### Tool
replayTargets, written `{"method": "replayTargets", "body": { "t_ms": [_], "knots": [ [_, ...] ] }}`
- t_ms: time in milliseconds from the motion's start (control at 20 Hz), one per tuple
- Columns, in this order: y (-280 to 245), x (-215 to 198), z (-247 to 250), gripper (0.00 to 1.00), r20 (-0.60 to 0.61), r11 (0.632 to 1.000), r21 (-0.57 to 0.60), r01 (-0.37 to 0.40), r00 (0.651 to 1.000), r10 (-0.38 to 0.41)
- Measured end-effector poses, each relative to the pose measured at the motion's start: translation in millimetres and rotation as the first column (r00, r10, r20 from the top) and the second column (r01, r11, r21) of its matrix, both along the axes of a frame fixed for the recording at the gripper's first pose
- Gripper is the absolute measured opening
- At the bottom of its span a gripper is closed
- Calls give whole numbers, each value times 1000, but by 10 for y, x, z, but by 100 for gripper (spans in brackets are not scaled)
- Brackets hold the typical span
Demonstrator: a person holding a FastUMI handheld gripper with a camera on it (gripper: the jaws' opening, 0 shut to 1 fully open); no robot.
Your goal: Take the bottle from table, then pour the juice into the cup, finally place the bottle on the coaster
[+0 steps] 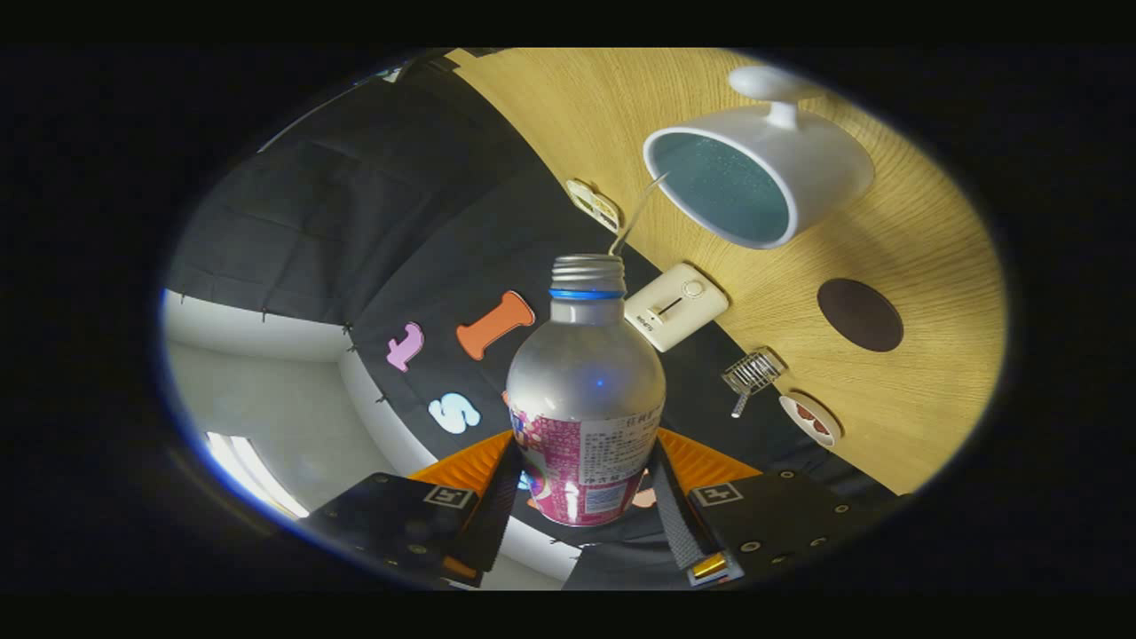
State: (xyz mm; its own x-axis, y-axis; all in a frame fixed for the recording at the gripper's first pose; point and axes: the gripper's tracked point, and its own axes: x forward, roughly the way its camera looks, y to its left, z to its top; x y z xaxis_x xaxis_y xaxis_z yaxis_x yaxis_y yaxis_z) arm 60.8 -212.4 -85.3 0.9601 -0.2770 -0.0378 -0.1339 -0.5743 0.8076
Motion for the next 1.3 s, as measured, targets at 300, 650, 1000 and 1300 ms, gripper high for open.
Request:
{"method": "replayTargets", "body": {
  "t_ms": [300, 650, 1000, 1300],
  "knots": [
    [-31, -2, 51, 74, 12, 1000, 29, 8, 1000, -9],
    [22, 13, -149, 74, -38, 1000, -9, -1, 999, 1],
    [195, 42, -379, 74, -138, 984, -166, -58, 990, 35],
    [290, 96, -356, 74, -246, 807, -559, -191, 967, 58]
  ]
}}
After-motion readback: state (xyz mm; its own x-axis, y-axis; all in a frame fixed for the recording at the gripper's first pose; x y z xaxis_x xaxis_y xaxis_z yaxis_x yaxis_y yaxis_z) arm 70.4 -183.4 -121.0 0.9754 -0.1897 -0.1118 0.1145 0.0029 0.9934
